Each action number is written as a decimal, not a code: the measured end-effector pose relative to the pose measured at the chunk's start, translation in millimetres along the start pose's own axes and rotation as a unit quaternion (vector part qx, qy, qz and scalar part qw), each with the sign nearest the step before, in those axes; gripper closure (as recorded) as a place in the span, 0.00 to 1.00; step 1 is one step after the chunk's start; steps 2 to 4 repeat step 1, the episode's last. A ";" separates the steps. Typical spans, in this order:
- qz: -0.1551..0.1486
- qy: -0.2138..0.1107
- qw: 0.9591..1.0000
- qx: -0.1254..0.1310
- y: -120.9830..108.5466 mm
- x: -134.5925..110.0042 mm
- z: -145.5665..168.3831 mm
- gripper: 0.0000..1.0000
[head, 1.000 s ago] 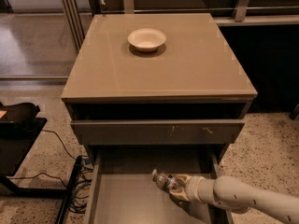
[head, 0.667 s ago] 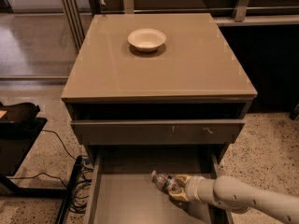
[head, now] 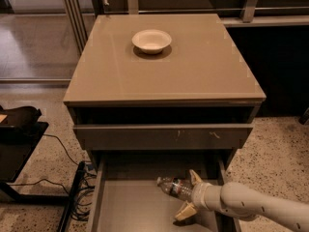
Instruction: Place water bottle into middle drawer
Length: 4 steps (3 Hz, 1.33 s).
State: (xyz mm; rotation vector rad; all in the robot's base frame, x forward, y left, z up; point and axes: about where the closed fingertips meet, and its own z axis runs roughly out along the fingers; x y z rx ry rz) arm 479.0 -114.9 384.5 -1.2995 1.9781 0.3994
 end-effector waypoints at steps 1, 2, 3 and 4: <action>0.000 0.000 1.000 0.000 0.0 0.0 0.0 0.00; 0.000 0.000 1.000 0.000 0.0 0.0 0.0 0.00; 0.000 0.000 1.000 0.000 0.0 0.0 0.0 0.00; 0.000 0.000 1.000 0.000 0.0 0.0 0.0 0.00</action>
Offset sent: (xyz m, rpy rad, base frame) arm 0.0000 0.0000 0.0000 0.0000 0.0000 0.0000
